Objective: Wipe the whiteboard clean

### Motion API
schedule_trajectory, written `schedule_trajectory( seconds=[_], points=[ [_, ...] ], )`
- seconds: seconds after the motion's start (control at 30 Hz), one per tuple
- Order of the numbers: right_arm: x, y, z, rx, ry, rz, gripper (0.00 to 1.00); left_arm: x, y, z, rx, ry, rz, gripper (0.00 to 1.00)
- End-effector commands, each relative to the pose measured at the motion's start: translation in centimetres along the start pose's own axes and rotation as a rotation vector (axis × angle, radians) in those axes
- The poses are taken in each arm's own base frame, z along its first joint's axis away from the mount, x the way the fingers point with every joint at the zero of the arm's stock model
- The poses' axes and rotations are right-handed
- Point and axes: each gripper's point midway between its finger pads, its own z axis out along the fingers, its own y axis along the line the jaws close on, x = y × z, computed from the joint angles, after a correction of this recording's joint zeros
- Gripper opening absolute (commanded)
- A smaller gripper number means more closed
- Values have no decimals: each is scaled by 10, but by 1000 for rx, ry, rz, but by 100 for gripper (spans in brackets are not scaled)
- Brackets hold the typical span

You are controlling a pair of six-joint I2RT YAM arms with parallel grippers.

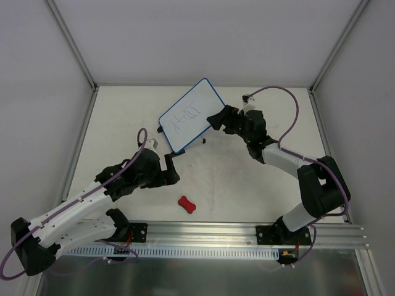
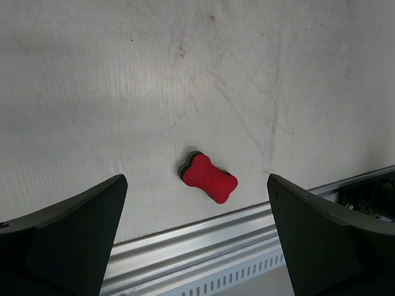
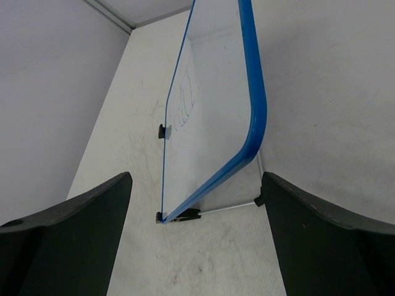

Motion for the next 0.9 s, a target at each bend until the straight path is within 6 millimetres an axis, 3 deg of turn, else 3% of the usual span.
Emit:
schedule_trajectory(
  seconds=[0.0,0.03,0.23,0.6,0.83,0.87],
  points=[
    [-35,14,4,-71,-117,-27,90,-23,-14,-6,9,-90,-45,99],
    [-40,18,6,-94,-131,-31,90,-23,-16,-6,15,-90,-48,99],
    [-47,13,12,-114,-142,-19,63,4,-20,10,18,-26,-67,99],
    [-40,9,22,-199,-134,-9,61,48,-33,30,-6,34,-73,99],
    [-41,12,24,-216,-122,-12,38,76,-34,46,-55,90,-82,99],
    [-42,13,25,-219,-120,-14,30,77,-39,46,-50,97,-85,99]
  ],
)
